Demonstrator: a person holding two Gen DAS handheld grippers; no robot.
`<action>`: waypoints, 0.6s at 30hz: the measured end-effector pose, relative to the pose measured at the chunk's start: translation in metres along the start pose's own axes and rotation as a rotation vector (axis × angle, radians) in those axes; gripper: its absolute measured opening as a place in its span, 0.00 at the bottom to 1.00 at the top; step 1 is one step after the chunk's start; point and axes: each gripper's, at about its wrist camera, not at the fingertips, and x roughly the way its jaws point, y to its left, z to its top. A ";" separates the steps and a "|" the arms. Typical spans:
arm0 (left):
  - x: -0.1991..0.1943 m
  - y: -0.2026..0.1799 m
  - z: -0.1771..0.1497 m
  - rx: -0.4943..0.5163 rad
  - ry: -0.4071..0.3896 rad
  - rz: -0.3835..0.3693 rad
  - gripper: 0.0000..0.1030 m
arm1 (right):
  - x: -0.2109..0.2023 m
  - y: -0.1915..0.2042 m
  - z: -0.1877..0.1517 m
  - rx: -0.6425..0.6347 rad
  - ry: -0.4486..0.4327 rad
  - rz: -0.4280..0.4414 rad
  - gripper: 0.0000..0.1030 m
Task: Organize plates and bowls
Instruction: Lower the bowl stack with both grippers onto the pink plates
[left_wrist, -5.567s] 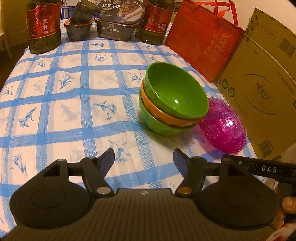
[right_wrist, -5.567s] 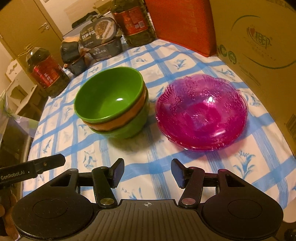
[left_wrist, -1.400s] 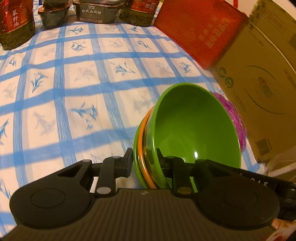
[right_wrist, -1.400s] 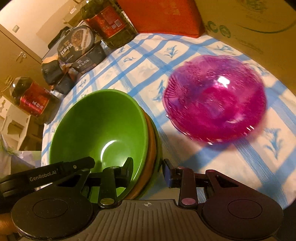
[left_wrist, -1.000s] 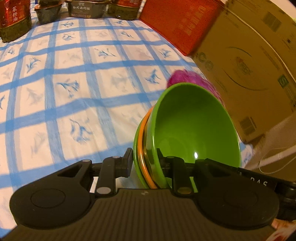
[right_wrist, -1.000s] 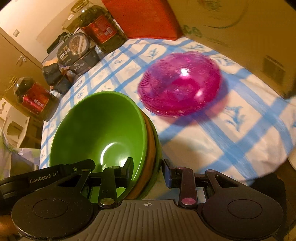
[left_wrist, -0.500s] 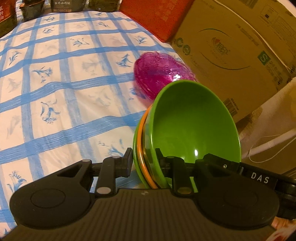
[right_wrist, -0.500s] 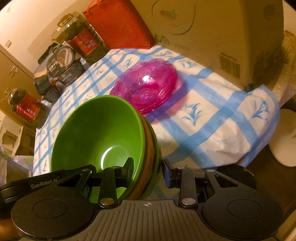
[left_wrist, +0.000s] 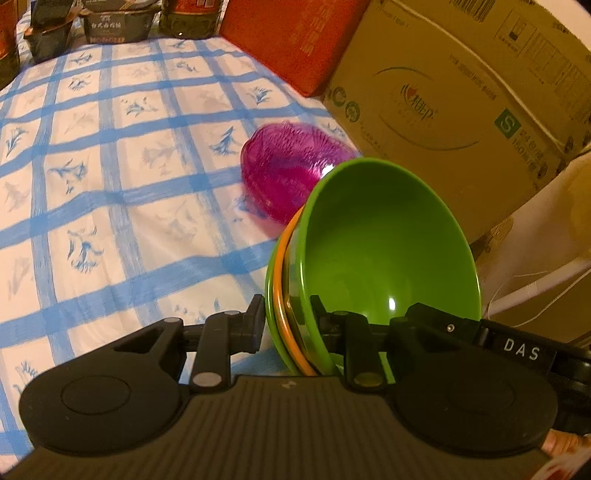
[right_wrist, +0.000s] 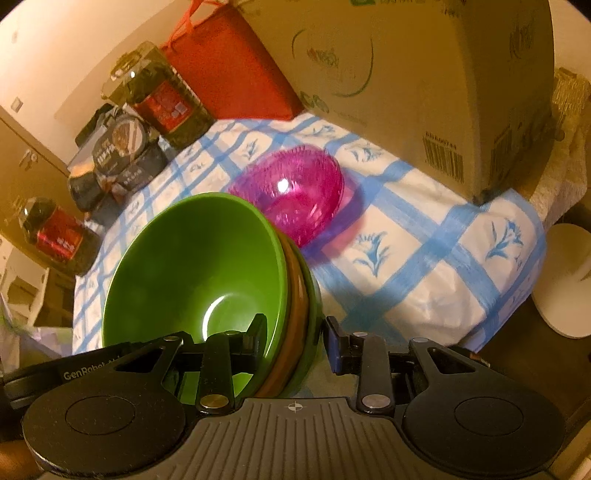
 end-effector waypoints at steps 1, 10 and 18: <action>0.000 -0.002 0.004 0.000 0.000 -0.002 0.21 | 0.000 0.000 0.005 0.002 -0.004 0.001 0.32; 0.012 -0.011 0.038 -0.003 -0.002 -0.017 0.20 | 0.006 0.007 0.043 -0.039 -0.024 -0.013 0.32; 0.031 -0.013 0.070 -0.002 0.000 -0.013 0.20 | 0.025 0.012 0.079 -0.071 -0.034 -0.016 0.32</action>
